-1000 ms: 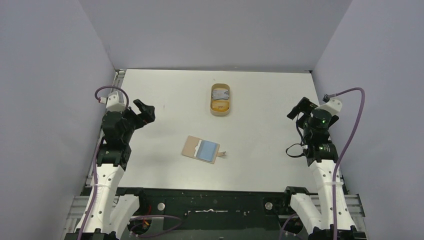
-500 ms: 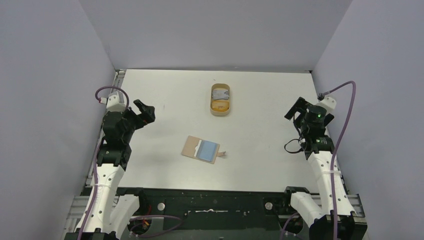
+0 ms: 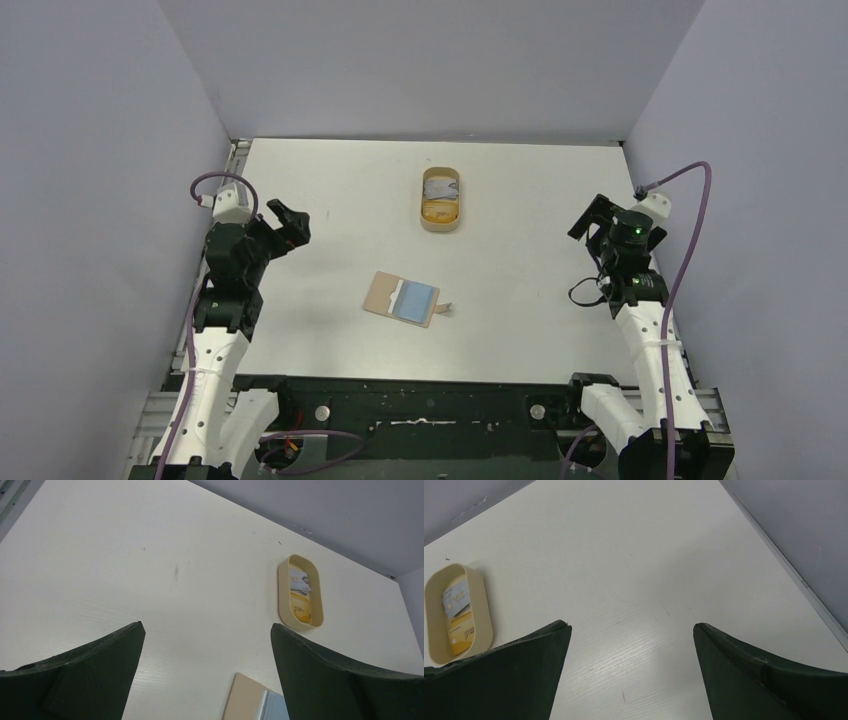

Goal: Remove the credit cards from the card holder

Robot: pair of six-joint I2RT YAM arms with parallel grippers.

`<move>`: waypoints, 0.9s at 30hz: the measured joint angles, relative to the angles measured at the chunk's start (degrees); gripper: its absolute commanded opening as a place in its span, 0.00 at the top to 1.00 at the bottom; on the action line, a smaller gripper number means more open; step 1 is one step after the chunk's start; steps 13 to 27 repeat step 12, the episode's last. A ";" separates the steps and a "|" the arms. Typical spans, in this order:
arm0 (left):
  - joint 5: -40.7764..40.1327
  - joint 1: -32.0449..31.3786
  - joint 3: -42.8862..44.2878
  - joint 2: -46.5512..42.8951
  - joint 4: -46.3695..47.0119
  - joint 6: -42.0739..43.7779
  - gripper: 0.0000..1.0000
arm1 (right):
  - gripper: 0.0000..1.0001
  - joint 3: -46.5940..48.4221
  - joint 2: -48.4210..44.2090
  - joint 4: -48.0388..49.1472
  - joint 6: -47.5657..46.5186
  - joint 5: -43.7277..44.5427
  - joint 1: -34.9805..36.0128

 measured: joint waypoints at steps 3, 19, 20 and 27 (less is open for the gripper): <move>0.00 0.00 0.00 0.00 -0.02 -0.02 0.03 | 0.00 0.00 0.02 0.02 0.00 -0.04 0.00; 0.00 0.00 0.00 0.00 -0.02 -0.02 0.03 | 0.00 0.00 0.76 0.04 -0.24 -1.07 0.00; 0.00 0.00 0.00 0.00 -0.02 -0.02 0.03 | 0.00 0.00 0.76 0.04 -0.24 -1.07 0.00; 0.00 0.00 0.00 0.00 -0.02 -0.02 0.03 | 0.00 0.00 0.76 0.04 -0.24 -1.07 0.00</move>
